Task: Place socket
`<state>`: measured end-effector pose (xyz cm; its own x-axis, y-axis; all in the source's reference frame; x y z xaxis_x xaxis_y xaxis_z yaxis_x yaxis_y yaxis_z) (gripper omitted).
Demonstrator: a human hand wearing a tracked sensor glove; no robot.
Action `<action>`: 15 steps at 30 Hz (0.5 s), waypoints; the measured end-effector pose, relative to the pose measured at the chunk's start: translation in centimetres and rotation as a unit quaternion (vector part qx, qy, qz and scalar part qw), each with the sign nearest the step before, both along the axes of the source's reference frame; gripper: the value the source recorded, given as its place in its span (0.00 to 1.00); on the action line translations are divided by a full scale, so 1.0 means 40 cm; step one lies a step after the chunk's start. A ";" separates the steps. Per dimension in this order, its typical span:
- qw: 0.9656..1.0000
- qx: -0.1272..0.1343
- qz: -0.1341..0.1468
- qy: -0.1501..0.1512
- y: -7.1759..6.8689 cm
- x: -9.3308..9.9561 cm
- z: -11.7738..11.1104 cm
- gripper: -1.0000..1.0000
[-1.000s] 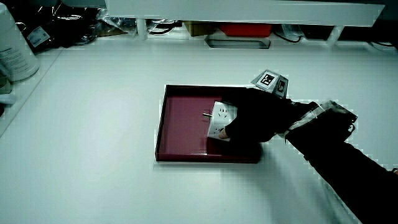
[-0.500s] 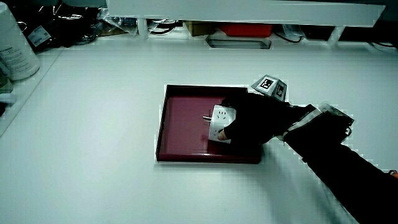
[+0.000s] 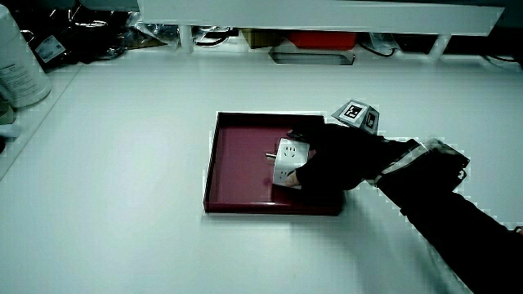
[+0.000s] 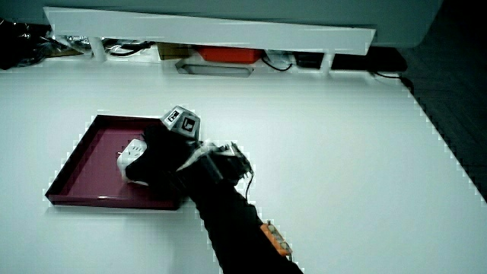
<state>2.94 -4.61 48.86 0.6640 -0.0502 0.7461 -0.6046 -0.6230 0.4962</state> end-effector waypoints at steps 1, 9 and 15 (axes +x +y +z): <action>1.000 0.009 0.001 0.002 0.000 0.002 -0.007 0.14; 0.997 0.060 -0.047 0.030 0.049 0.016 -0.182 0.02; 0.987 0.084 -0.126 0.053 0.139 0.018 -0.353 0.00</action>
